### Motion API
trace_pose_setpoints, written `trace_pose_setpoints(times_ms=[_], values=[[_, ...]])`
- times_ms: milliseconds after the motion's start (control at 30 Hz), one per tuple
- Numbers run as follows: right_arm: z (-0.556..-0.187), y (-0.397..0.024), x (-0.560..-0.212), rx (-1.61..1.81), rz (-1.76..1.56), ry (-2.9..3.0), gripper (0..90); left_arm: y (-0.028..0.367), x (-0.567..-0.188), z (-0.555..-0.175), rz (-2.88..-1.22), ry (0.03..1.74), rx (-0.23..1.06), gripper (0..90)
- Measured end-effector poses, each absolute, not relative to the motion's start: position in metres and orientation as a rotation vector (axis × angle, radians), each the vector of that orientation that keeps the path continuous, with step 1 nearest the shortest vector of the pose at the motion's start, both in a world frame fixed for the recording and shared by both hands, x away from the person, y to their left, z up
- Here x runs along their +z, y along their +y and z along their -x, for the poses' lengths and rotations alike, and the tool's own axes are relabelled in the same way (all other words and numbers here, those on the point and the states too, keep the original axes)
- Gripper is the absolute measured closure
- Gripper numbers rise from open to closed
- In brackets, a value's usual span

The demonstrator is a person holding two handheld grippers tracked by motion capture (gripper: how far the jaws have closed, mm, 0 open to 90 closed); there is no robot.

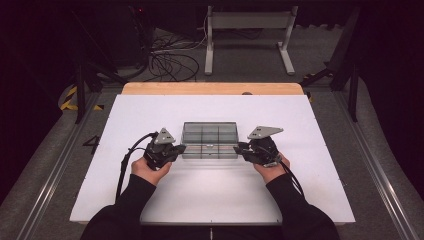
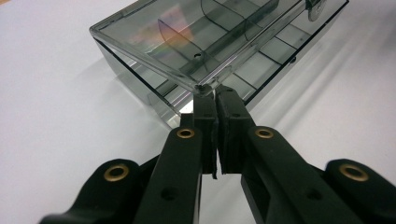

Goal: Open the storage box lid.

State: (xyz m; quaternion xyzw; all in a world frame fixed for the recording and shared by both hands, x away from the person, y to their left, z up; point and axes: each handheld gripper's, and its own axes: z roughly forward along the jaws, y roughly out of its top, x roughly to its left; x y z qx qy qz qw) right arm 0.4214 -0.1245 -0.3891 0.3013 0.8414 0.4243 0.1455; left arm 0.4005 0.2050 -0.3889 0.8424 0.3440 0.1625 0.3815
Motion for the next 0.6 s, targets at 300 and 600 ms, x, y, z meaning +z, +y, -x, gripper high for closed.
trace_pose_setpoints(times_ms=[300,600], values=[[-0.424,-0.122,-0.39,1.16,-0.88,2.467,41.3,0.202,-0.39,-0.402,-2.131,0.883,0.425,85.5],[-0.435,-0.115,-0.388,1.096,-0.849,2.432,23.2,0.202,-0.39,-0.403,-2.116,0.889,0.426,85.4]])
